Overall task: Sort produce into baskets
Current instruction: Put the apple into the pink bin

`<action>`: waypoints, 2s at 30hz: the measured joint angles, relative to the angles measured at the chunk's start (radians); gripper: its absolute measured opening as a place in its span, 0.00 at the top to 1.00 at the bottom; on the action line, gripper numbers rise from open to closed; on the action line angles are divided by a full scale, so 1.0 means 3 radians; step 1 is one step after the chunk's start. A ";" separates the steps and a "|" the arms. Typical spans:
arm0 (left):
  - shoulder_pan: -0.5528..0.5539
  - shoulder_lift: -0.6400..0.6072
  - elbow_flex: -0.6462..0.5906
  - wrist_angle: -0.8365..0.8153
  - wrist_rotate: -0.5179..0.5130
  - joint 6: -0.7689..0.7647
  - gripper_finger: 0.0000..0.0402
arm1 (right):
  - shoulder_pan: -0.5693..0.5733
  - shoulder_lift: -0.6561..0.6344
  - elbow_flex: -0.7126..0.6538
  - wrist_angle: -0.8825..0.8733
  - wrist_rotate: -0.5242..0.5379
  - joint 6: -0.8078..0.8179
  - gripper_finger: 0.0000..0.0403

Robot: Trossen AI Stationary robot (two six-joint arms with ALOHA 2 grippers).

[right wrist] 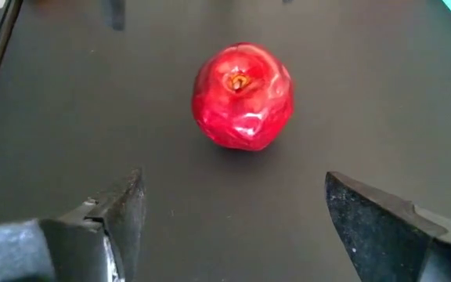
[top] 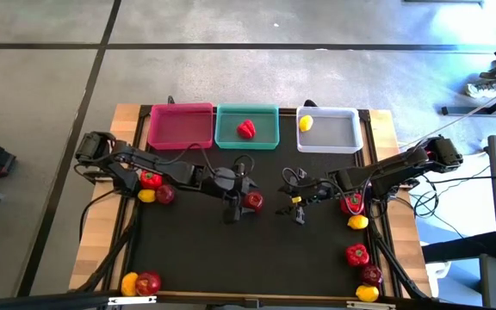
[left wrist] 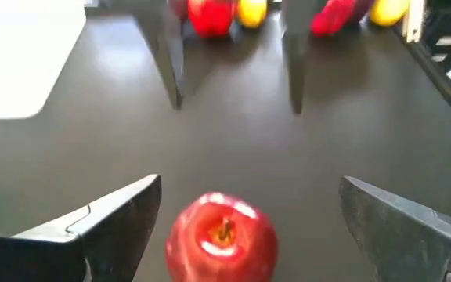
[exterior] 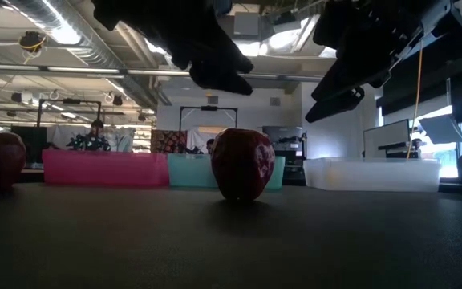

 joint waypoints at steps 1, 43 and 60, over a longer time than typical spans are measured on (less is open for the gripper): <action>0.0011 0.0035 0.0035 -0.0101 0.0001 -0.0076 0.04 | 0.0000 0.0000 0.0000 -0.0002 0.0018 0.0000 0.20; 0.0071 0.0825 0.0657 -0.0795 -0.0026 -0.0222 0.23 | 0.0001 0.0000 0.0000 -0.0041 0.0022 -0.0036 0.20; 0.0071 0.0552 0.0647 -0.1055 -0.0106 -0.0281 0.23 | 0.0001 0.0000 0.0000 -0.0045 0.0020 -0.0027 0.20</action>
